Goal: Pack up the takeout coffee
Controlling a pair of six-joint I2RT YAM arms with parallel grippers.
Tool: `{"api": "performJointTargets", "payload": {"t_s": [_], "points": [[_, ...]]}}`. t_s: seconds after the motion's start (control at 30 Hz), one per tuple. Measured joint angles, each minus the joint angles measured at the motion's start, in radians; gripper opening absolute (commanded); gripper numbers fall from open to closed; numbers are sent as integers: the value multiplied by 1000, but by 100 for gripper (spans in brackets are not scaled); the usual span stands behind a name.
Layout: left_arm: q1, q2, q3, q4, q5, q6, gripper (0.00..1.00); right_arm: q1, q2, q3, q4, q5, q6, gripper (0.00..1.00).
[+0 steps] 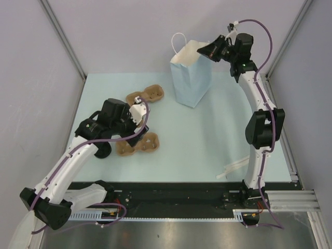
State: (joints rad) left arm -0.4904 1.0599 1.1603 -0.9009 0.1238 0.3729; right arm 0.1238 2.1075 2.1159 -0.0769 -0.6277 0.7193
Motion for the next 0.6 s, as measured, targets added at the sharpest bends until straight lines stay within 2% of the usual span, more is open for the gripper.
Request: {"api": "performJointTargets", "payload": {"t_s": [0.27, 0.6], "points": [[9, 12, 75, -23, 0, -36, 100, -44, -204, -298, 240, -261, 222, 0], [63, 36, 124, -8, 21, -82, 100, -13, -533, -625, 463, -495, 344, 0]]}}
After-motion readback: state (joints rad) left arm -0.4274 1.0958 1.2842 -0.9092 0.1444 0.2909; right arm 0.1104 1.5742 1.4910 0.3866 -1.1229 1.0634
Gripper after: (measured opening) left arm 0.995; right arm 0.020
